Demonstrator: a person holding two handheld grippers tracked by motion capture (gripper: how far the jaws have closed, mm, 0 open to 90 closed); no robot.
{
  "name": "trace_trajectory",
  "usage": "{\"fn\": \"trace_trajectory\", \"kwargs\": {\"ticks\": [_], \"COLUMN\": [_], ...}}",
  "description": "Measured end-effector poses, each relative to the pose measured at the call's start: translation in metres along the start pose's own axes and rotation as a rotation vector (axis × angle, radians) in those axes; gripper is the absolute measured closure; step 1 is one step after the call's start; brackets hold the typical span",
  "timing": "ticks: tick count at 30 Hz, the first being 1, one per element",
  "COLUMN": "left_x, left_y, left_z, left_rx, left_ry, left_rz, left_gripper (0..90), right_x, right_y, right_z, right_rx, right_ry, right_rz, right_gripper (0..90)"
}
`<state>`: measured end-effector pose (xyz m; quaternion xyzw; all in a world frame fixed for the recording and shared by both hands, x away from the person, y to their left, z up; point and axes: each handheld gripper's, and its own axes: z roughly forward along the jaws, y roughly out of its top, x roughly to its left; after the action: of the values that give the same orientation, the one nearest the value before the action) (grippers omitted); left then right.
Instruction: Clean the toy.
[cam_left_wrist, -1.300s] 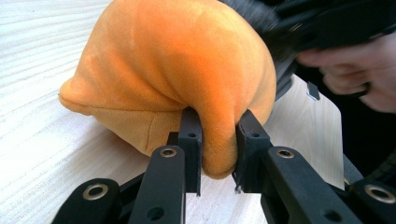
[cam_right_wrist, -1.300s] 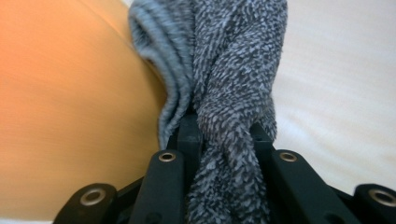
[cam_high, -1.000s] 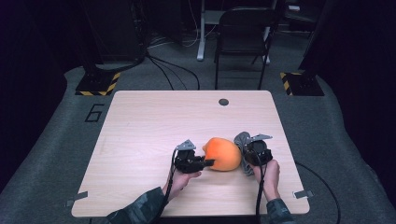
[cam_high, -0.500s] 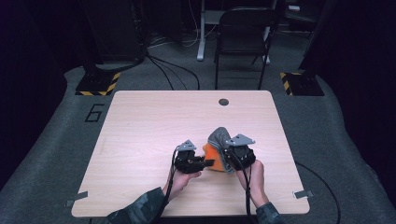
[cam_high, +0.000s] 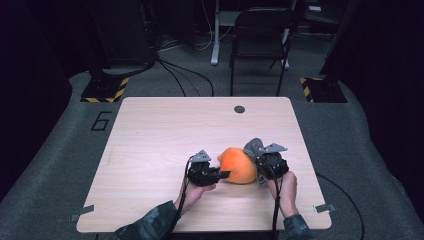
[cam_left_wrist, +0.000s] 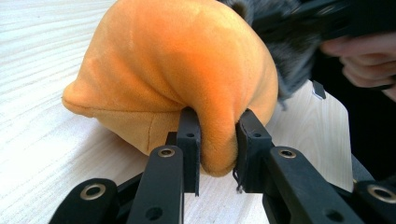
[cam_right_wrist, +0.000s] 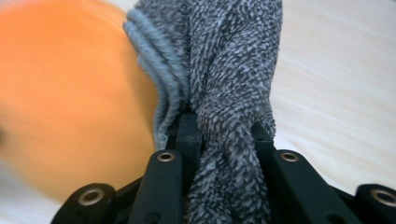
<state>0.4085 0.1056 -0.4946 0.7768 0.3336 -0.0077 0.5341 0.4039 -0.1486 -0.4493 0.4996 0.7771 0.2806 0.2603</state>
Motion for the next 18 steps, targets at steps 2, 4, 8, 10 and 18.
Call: {"fn": "trace_trajectory", "kwargs": {"ticks": [2, 4, 8, 10, 18], "left_x": [0.001, 0.001, 0.001, 0.002, 0.001], "left_y": [0.0, 0.0, 0.0, 0.0, 0.0], "left_z": [0.0, -0.001, -0.001, -0.001, 0.0], "left_rx": [0.0, -0.002, -0.003, -0.005, -0.003], "left_ry": [0.0, 0.0, -0.001, -0.003, 0.0], "left_rz": [0.001, -0.004, -0.005, -0.009, 0.01], "left_gripper": [74.6, 74.5, 74.4, 74.4, 74.2], "right_x": [-0.007, -0.013, -0.017, -0.017, 0.008], "right_y": [-0.008, -0.019, -0.018, -0.014, 0.02], "right_z": [0.014, 0.033, 0.037, 0.028, -0.04], "right_rx": [0.061, 0.136, 0.149, 0.114, -0.14], "right_ry": [-0.024, -0.029, -0.033, -0.043, 0.088], "right_rz": [0.013, 0.019, 0.022, 0.024, -0.007], "right_gripper": [73.5, 73.4, 73.4, 73.5, 73.4]}}
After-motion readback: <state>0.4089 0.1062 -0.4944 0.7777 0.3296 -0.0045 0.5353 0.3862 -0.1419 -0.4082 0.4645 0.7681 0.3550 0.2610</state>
